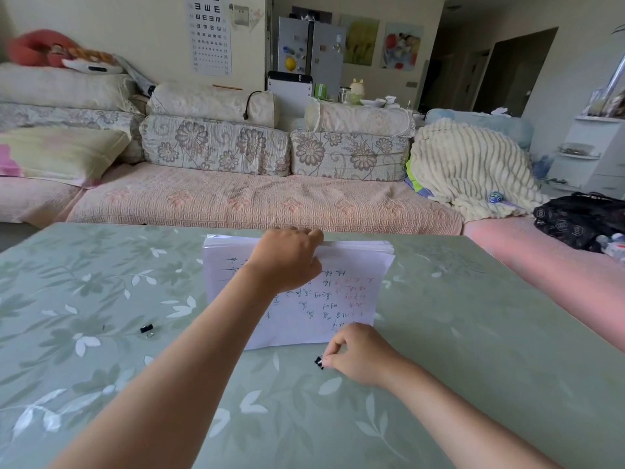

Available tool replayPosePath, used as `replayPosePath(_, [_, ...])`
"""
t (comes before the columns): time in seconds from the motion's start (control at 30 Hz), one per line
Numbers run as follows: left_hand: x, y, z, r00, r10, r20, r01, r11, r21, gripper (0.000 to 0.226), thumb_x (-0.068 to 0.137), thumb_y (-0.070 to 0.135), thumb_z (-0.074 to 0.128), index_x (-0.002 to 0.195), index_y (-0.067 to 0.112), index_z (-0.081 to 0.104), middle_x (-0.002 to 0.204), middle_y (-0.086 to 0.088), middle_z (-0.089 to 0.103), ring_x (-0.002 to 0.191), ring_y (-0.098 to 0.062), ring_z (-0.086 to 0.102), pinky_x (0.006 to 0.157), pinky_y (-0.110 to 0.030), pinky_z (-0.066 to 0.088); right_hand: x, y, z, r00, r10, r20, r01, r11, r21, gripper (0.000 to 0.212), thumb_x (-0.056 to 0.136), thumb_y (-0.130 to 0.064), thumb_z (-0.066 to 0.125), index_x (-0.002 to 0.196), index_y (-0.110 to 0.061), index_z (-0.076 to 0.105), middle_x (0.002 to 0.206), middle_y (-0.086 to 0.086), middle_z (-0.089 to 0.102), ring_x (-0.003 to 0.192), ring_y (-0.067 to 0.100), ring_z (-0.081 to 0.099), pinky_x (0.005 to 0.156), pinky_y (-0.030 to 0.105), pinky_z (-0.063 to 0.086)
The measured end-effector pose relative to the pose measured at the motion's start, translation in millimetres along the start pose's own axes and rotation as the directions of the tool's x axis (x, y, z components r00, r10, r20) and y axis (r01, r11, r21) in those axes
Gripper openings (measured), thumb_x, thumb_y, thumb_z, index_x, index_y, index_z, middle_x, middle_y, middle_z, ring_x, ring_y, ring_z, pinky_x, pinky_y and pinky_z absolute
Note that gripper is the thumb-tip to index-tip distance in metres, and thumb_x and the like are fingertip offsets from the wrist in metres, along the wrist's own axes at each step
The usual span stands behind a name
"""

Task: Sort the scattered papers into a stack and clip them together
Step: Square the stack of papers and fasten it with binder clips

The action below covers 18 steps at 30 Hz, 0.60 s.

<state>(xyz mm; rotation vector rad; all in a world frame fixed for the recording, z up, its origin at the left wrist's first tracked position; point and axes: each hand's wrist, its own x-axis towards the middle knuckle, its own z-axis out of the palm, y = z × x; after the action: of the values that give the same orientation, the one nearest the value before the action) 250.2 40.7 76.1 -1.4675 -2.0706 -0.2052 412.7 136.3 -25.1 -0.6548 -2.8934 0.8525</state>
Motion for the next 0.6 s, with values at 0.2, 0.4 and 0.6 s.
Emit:
replayPosePath(0.2, [0,-2,4,1.000,0.005,-0.020,-0.006,1.000,-0.027,0.029,0.088,0.034,0.048,0.111,0.018,0.054,0.098,0.003,0.065,0.087,-0.021,0.061,0.063,-0.028,0.030,7,-21,-78,0.602,-0.464,-0.649,0.375,0.883,-0.283,0.012,0.069,-0.027,0.082,0.063,-0.025,0.072,0.129,-0.001,0.062,0.121,0.021,0.051,0.104,0.033,0.035])
replayPosePath(0.4, [-1,-3,2,1.000,0.009,-0.020,-0.011,0.997,-0.080,0.026,0.087,0.034,0.048,0.108,0.019,0.054,0.095,0.005,0.064,0.085,-0.021,0.060,0.065,-0.028,0.031,18,-6,-127,0.842,-0.220,-0.493,0.345,0.922,0.177,0.020,0.075,-0.012,0.085,0.065,-0.025,0.073,0.147,-0.012,0.048,0.131,0.001,0.048,0.112,0.023,0.031])
replayPosePath(0.6, [3,-1,-3,0.999,0.002,0.035,0.000,0.999,-0.041,0.031,0.088,0.038,0.047,0.110,0.019,0.056,0.094,0.005,0.065,0.083,-0.020,0.061,0.064,-0.028,0.032,30,3,-122,0.869,-0.106,-0.483,0.320,0.865,0.387,0.025,0.076,-0.008,0.084,0.065,-0.025,0.071,0.082,-0.012,0.074,0.085,-0.001,0.068,0.091,0.027,0.049])
